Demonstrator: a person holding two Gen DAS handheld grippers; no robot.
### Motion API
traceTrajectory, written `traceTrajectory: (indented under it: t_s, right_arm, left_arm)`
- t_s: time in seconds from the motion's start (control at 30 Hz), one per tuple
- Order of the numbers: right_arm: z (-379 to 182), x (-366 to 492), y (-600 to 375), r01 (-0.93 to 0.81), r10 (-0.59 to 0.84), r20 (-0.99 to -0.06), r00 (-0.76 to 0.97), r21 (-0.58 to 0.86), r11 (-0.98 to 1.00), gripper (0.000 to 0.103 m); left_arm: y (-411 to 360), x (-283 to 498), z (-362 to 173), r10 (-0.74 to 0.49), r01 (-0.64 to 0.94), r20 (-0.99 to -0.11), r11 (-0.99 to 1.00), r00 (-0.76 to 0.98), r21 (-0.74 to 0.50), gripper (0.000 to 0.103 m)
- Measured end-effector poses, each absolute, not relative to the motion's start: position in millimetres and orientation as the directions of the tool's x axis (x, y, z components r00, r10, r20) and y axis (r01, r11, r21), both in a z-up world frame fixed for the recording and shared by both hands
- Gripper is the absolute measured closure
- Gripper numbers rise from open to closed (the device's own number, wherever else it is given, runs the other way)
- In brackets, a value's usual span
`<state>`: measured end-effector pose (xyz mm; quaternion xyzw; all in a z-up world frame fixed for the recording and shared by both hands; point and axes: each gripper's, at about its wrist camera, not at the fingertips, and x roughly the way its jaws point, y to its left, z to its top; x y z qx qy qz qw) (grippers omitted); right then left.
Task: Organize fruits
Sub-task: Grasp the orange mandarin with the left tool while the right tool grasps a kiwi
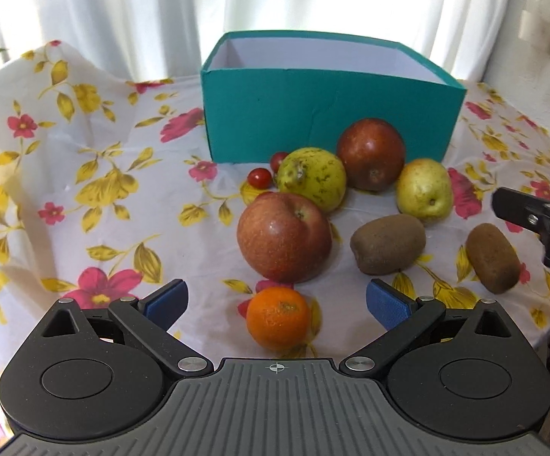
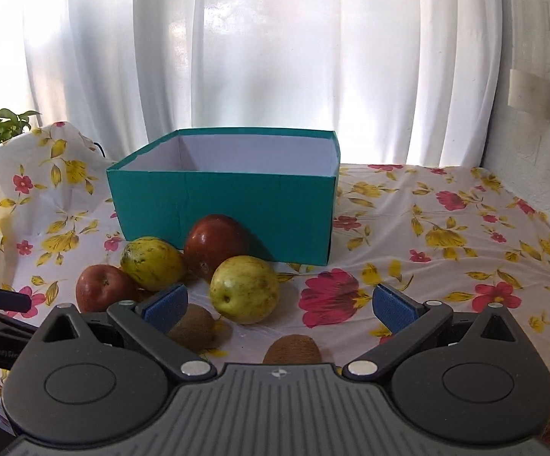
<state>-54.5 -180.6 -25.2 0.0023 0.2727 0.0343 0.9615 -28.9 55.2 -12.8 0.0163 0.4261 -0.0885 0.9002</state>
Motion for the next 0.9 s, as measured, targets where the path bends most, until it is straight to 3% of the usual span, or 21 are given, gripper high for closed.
traceTrajectory:
  t_s: [0.07, 0.13, 0.2, 0.47, 0.6, 0.67, 0.9]
  right_arm:
    - [-30, -50, -180, -0.058, 0.059, -0.543, 0.838, 0.019, 0.998, 0.0]
    - [-33, -46, -180, -0.052, 0.06, -0.559, 0.827, 0.031, 0.998, 0.0]
    - [-35, -44, -182, -0.044, 0.064, -0.571, 0.818, 0.049, 0.998, 0.0]
    - [-37, -40, -177, -0.056, 0.072, -0.59, 0.804, 0.046, 0.997, 0.0]
    - [-37, -39, -172, -0.074, 0.079, -0.598, 0.797, 0.034, 0.997, 0.0]
    - [-37, -38, -169, -0.085, 0.087, -0.6, 0.795, 0.032, 0.996, 0.0]
    - [-35, -32, -153, -0.14, 0.125, -0.613, 0.78, 0.023, 0.99, 0.0]
  left_arm:
    - [58, -28, -15, -0.136, 0.177, -0.771, 0.984, 0.622, -0.031, 0.003]
    - [57, -24, -19, -0.14, 0.191, -0.783, 0.981, 0.606, -0.027, 0.025]
    - [56, -19, -25, -0.143, 0.2, -0.809, 0.979, 0.571, -0.032, 0.033]
    - [60, -10, -38, -0.169, 0.198, -0.837, 0.977, 0.52, -0.074, 0.045]
    - [54, -8, -41, -0.15, 0.229, -0.837, 0.973, 0.527, -0.031, 0.049]
    - [51, -7, -40, -0.149, 0.245, -0.832, 0.969, 0.534, -0.017, 0.057]
    - [61, -5, -34, -0.191, 0.223, -0.829, 0.971, 0.526, -0.082, 0.058]
